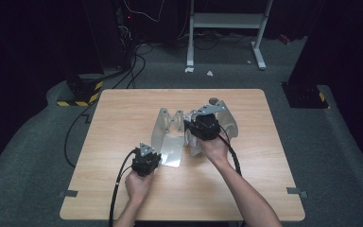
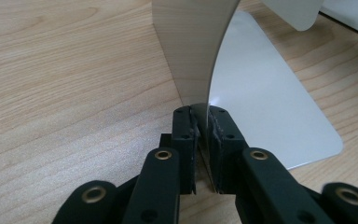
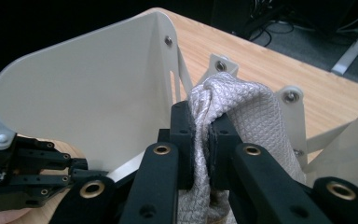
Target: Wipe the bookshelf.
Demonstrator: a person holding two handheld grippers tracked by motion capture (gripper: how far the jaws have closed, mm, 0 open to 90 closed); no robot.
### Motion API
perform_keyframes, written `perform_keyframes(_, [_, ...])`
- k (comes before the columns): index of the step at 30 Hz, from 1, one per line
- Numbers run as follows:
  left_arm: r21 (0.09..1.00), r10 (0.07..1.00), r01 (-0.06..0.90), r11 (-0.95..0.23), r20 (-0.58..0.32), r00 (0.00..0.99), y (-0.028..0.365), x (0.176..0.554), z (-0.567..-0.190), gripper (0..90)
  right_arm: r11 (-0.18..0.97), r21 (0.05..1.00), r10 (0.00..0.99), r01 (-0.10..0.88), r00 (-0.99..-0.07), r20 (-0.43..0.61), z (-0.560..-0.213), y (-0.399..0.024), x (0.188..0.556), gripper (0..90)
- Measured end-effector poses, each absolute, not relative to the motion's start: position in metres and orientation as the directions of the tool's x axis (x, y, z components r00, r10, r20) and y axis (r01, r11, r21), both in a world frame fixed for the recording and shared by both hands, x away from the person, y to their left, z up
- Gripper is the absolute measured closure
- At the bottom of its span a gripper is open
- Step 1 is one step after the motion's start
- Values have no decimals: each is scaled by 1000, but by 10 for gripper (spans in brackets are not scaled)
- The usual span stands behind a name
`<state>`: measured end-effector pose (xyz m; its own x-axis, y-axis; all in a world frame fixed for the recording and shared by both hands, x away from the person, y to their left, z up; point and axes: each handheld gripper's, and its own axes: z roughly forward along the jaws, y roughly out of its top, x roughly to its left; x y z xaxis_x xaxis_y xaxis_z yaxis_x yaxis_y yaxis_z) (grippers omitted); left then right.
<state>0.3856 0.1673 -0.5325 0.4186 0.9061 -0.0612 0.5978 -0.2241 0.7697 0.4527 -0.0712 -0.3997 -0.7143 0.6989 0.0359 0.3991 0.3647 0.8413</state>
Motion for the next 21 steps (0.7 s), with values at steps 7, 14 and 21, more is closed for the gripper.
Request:
perform_keyframes(7, [770, 907, 598, -223, -61, 418, 167, 386, -533, 815, 396, 834, 686, 385, -728, 10, -406, -69, 444, 837])
perform_keyframes(14, [768, 906, 599, -225, -61, 418, 167, 386, -532, 814, 411, 813, 684, 412, -729, 24, -427, -74, 438, 837])
perform_keyframes(21, [769, 906, 599, -225, -61, 419, 167, 386, -532, 814, 420, 786, 694, 453, -718, 43, -447, -70, 443, 837])
